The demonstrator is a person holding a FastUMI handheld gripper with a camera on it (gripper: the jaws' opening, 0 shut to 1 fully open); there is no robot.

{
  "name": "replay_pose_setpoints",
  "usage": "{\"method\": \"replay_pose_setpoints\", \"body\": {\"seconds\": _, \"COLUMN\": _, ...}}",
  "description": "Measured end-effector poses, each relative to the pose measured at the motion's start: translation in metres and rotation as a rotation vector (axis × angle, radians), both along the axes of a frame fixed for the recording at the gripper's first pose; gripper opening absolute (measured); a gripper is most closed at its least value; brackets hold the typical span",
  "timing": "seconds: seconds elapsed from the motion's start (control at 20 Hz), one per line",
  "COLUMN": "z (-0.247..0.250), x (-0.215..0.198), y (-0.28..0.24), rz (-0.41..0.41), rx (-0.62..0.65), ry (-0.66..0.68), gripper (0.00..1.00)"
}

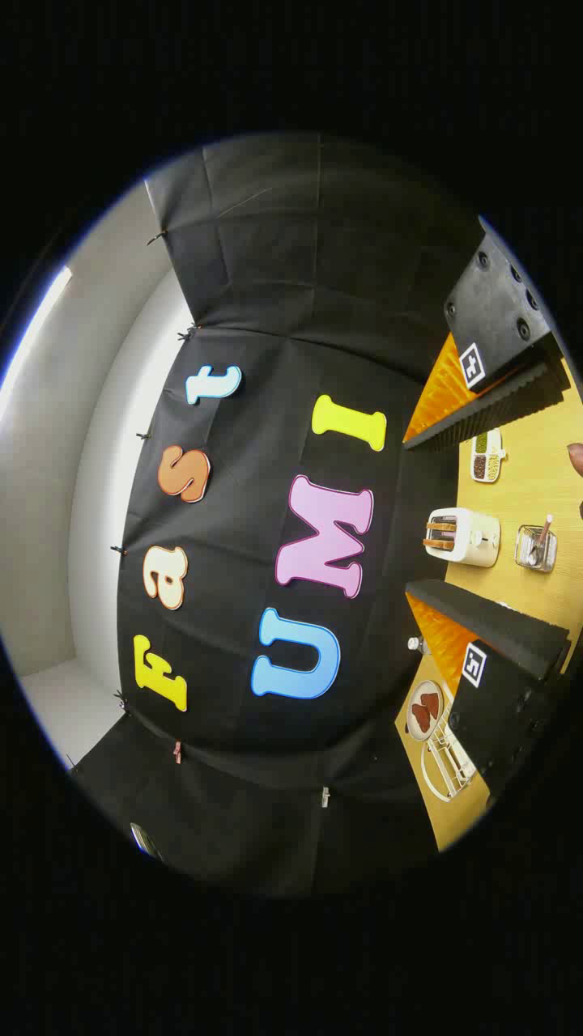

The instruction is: Take the plate from the dish rack, then take the spoon from the basket and place it into the plate.

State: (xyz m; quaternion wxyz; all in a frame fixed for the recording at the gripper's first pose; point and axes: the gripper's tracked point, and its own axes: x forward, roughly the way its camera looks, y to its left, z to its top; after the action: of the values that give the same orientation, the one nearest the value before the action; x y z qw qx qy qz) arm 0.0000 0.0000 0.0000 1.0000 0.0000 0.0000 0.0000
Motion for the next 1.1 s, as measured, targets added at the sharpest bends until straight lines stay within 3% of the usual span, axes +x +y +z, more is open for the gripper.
{"method": "replay_pose_setpoints", "body": {"seconds": 1.1, "z": -0.011, "x": -0.005, "y": 0.012, "rz": 0.028, "rx": -0.015, "ry": 0.047, "gripper": 0.97}}
